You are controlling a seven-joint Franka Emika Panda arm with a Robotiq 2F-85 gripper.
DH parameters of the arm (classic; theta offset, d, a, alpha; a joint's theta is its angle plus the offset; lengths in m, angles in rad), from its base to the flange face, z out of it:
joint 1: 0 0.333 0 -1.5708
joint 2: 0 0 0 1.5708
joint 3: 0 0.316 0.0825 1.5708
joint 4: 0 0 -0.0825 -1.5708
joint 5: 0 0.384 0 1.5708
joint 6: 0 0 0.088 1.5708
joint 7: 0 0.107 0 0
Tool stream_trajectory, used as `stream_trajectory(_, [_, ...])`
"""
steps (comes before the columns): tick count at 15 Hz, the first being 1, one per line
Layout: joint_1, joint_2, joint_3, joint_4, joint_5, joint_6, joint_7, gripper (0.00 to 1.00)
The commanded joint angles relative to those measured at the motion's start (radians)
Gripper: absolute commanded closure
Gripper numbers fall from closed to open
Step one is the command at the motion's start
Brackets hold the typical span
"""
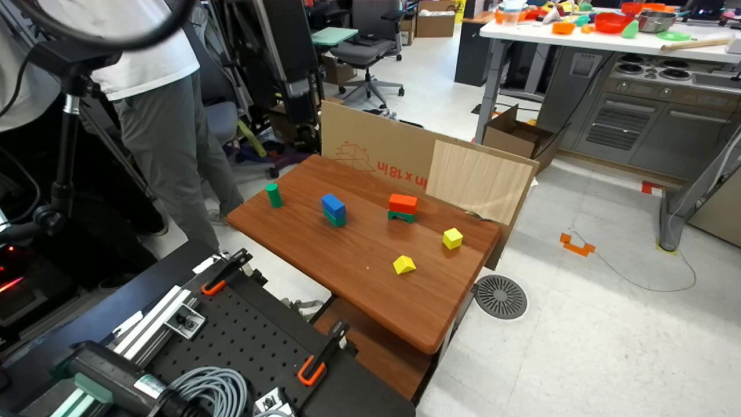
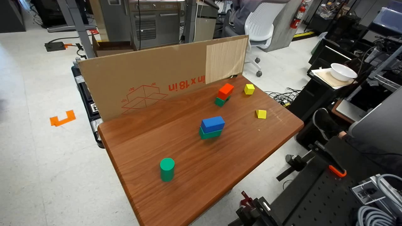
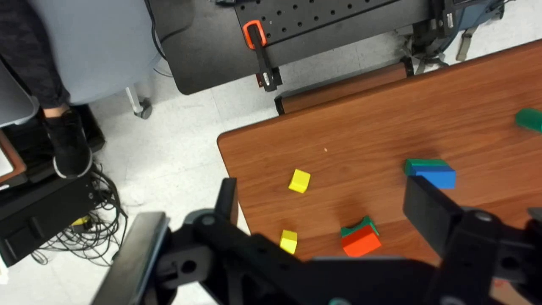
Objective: Put the yellow triangle block on top of the yellow cube
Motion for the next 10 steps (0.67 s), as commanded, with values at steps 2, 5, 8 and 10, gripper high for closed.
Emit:
stream_trajectory(2, [-0.018, 0.109, -0.025, -0.093, -0.014, 0.125, 0.032, 0.00])
stream_trajectory(5, [-0.016, 0.240, -0.048, -0.117, 0.018, 0.219, 0.058, 0.00])
stream_trajectory(8, [-0.015, 0.355, -0.062, -0.141, 0.031, 0.342, 0.117, 0.00])
stream_trajectory(10, [-0.013, 0.429, -0.074, -0.152, 0.042, 0.459, 0.153, 0.00])
